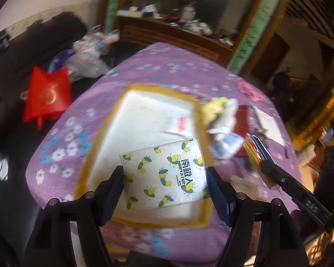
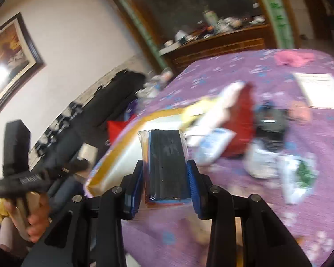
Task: Organize soft objects
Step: 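Lower the tissue pack and sponge into the yellow-rimmed tray and open both tools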
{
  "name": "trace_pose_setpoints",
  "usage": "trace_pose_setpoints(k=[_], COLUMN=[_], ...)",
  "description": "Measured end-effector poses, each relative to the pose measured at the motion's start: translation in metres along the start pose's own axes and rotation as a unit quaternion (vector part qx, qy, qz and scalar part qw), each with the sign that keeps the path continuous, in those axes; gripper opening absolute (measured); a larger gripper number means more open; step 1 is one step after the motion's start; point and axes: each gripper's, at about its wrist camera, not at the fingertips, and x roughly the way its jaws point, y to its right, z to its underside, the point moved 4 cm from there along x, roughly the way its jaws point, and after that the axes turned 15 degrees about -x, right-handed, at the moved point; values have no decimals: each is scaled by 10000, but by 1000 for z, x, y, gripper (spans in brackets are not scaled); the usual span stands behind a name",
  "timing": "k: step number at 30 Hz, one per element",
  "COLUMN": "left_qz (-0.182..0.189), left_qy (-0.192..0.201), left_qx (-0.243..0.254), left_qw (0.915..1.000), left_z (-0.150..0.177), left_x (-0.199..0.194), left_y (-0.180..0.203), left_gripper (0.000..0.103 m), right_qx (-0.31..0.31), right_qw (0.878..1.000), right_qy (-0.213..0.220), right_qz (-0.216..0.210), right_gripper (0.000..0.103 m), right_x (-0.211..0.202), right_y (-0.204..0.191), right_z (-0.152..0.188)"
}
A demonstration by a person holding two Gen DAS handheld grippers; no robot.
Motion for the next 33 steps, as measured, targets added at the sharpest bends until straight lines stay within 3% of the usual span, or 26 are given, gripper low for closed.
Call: trace_pose_setpoints(k=[5, 8, 13, 17, 20, 21, 24, 26, 30, 33], left_qz=[-501, -815, -904, -525, -182, -55, 62, 41, 182, 163], left_qy=[-70, -70, -284, -597, -567, -552, -426, -388, -245, -51], left_qx=[-24, -112, -145, -436, -764, -876, -922, -897, -1063, -1180], left_qw=[9987, 9966, 9954, 9959, 9953, 9946, 9948, 9952, 9939, 9929], left_z=[-1, -1, -3, -3, -1, 0, 3, 6, 6, 6], left_x=[36, 48, 65, 67, 60, 57, 50, 47, 35, 33], left_y=[-19, -30, -42, -51, -57, -57, -53, -49, -44, -38], left_gripper=[76, 77, 77, 80, 84, 90, 96, 96, 96, 102], right_qx=[-294, -466, -528, -599, -647, -659, -532, -341, -175, -90], right_qw=[9966, 9944, 9936, 9935, 9944, 9943, 9955, 9968, 9983, 9979], right_qy=[-775, -928, -904, -841, -768, -766, -767, -721, -503, -409], right_qz=[19, 202, 435, 478, 322, 335, 174, 52, -219, -494], right_gripper=[36, 36, 37, 37, 38, 38, 42, 54, 64, 72], right_x=[78, 98, 109, 115, 117, 117, 114, 107, 81, 63], right_y=[-37, -43, -44, -50, -55, -57, -53, -45, -35, -28], right_z=[-6, -3, -2, -3, -6, -6, -4, -1, 2, 6])
